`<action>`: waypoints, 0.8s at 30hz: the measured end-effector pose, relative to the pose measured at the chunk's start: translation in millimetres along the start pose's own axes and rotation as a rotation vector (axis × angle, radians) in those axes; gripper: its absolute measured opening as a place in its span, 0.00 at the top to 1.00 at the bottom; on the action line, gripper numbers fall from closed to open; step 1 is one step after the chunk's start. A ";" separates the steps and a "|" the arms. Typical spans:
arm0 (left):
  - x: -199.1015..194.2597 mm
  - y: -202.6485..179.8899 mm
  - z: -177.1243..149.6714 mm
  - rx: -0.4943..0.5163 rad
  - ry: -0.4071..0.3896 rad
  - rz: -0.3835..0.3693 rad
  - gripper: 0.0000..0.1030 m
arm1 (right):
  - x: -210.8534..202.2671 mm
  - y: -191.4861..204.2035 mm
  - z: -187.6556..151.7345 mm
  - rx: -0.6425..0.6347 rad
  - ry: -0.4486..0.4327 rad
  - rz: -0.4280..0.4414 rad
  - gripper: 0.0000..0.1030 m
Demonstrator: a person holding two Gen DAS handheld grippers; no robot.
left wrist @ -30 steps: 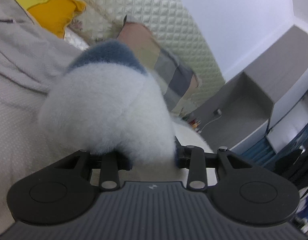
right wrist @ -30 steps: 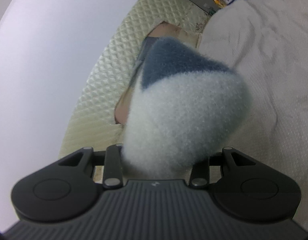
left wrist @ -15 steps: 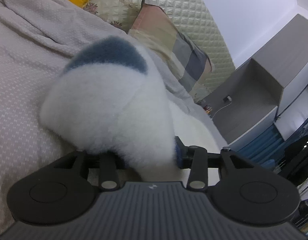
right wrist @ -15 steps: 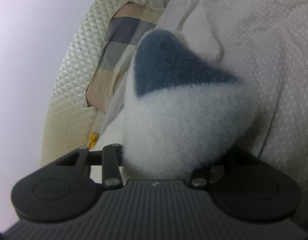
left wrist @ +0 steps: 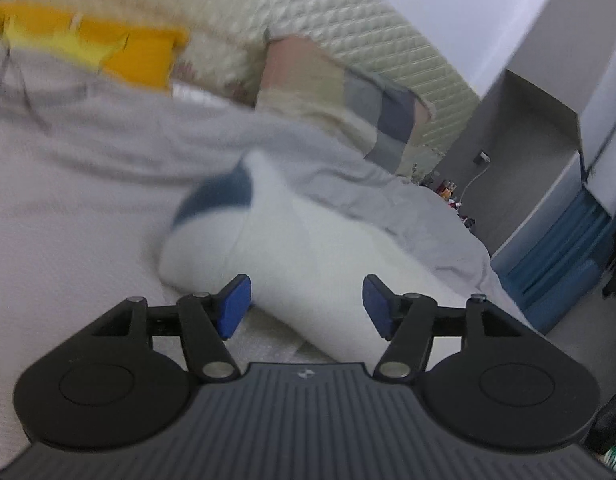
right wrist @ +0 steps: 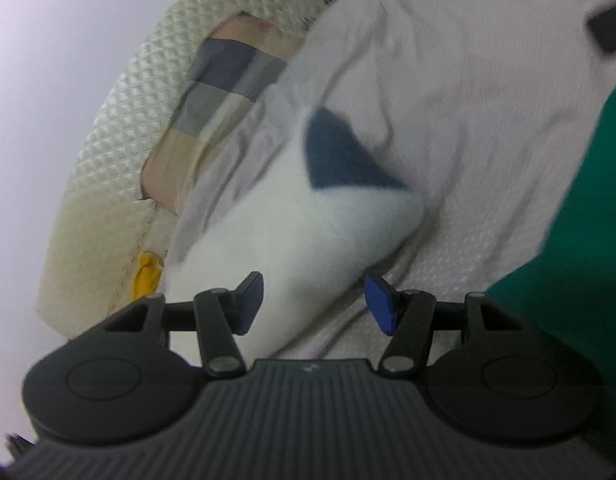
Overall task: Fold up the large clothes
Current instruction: 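Open both grippers and lift them away from the rolled sweater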
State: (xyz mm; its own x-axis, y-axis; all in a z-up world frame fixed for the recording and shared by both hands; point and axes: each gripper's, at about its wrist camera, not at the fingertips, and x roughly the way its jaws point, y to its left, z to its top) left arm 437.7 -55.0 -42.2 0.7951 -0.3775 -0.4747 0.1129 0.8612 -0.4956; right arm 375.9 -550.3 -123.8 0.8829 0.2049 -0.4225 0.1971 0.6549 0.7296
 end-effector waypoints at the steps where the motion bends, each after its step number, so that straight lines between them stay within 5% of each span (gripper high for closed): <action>1: -14.4 -8.7 5.9 0.024 -0.010 0.002 0.35 | -13.2 7.6 1.1 -0.020 -0.013 -0.003 0.42; 12: -191.6 -129.8 23.9 0.294 -0.100 -0.026 0.33 | -166.1 140.2 -4.2 -0.317 -0.167 0.086 0.42; 18: -270.9 -173.4 2.2 0.362 -0.117 -0.077 0.29 | -237.9 193.0 -37.0 -0.513 -0.207 0.053 0.42; 24: -327.8 -190.9 -41.3 0.439 -0.145 -0.060 0.20 | -292.8 202.3 -80.8 -0.612 -0.223 0.070 0.42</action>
State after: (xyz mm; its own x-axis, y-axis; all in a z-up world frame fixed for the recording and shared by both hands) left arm 130.9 -109.7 178.0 0.8509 -0.4067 -0.3325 0.3782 0.9136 -0.1494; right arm 122.9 -419.0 104.1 0.9650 0.1495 -0.2153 -0.0842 0.9547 0.2854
